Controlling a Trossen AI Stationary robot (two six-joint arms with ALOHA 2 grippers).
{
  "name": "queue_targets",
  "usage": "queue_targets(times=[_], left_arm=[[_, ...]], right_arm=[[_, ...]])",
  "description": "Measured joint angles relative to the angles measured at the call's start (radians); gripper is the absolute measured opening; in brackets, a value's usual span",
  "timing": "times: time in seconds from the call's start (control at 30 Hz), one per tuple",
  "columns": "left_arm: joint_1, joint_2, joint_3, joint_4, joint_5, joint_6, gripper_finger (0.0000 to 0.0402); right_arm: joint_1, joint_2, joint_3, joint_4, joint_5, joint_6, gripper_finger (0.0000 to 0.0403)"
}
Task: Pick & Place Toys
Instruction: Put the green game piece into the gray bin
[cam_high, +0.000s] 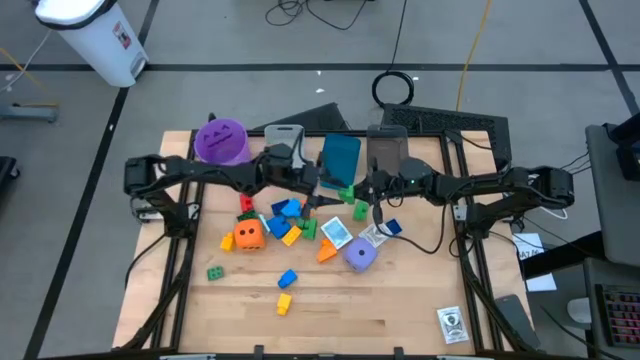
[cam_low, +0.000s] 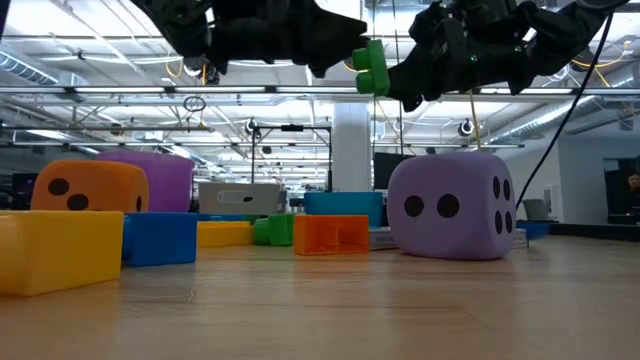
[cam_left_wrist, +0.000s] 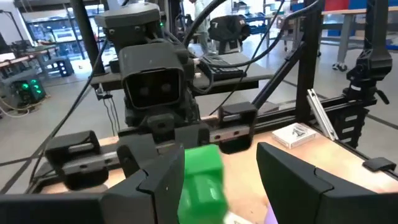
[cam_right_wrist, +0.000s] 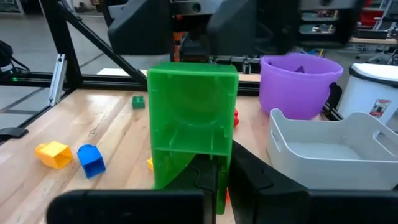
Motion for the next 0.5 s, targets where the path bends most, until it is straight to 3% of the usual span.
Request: queue_targets(times=[0.23, 0.5], left_arm=[[-0.001, 0.064, 0.074, 0.001, -0.021, 0.004, 0.0209], [0.000, 0.076, 0.079, -0.013, -0.026, -0.019, 0.0209]], right_arm=[[0.019, 0.000, 0.000, 0.003, 0.002, -0.003, 0.0013], [0.019, 0.000, 0.000, 0.049, 0.007, -0.024, 0.0013]])
